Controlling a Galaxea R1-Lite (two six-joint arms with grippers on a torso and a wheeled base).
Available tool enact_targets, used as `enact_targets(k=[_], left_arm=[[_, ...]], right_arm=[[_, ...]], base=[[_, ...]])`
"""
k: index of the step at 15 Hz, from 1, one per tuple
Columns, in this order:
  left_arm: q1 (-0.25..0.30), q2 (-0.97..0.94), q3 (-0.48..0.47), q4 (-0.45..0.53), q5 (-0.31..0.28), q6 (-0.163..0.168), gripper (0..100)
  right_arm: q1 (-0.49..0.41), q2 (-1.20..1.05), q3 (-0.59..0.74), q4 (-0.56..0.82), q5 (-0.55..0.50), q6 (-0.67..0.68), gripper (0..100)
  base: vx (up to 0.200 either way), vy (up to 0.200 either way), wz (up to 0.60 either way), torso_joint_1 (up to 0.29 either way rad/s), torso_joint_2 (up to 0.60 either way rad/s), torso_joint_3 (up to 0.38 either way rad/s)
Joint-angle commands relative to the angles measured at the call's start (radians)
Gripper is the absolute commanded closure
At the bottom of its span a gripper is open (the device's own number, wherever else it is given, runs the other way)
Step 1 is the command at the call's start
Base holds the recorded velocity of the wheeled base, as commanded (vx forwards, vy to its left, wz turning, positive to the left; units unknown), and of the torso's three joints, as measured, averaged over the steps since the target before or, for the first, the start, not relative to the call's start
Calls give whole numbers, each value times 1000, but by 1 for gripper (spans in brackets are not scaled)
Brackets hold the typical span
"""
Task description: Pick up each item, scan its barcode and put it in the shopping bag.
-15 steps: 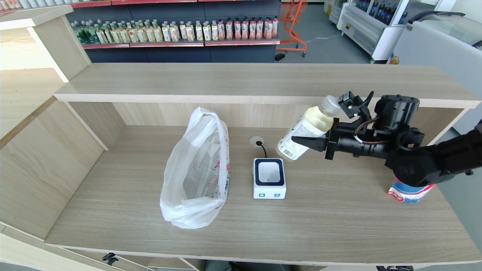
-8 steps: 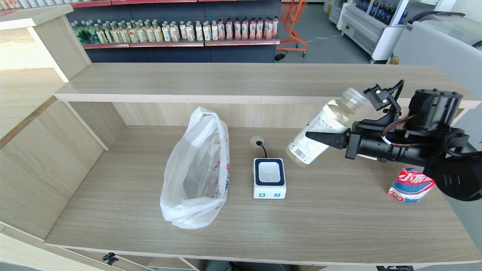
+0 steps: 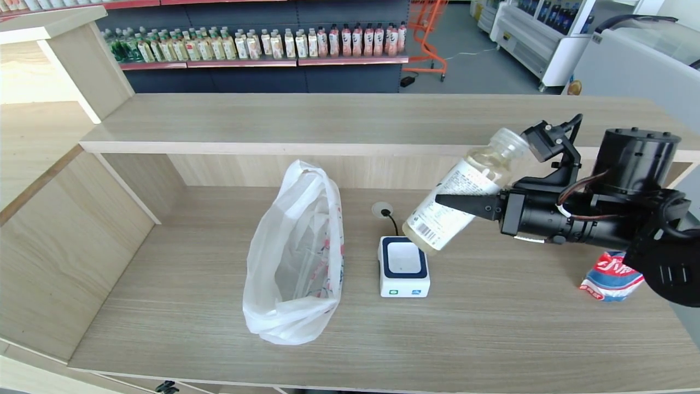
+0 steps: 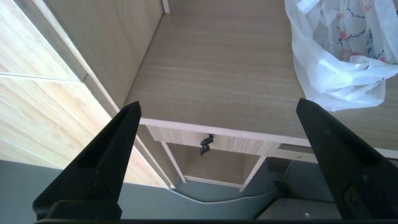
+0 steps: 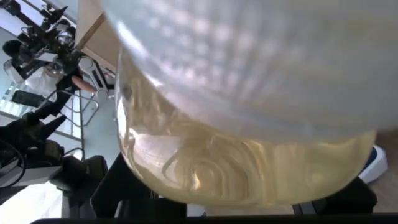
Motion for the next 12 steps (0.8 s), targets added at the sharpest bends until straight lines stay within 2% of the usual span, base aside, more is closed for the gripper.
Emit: enact_targets(k=[1,2,6,7,12], left_arm=[[2,0,0,0,0,0,0],[2,0,0,0,0,2,0],[2,0,0,0,0,2,0],[2,0,0,0,0,2,0],[2,0,0,0,0,2,0]], right_arm=[[21,-2,-10,-7,2,5,100],[50,-3,1,-7,2,7,100],[72,29,-2,45,-12,7,100],[73,43,1,64,-52,7,100],[112,175,-87,100,-85,-1,100]], base=[[0,200,0,7,2,2],[0,200,0,-17,-2,7],[0,0,0,0,0,0],[0,0,0,0,0,0],[0,0,0,0,0,0]])
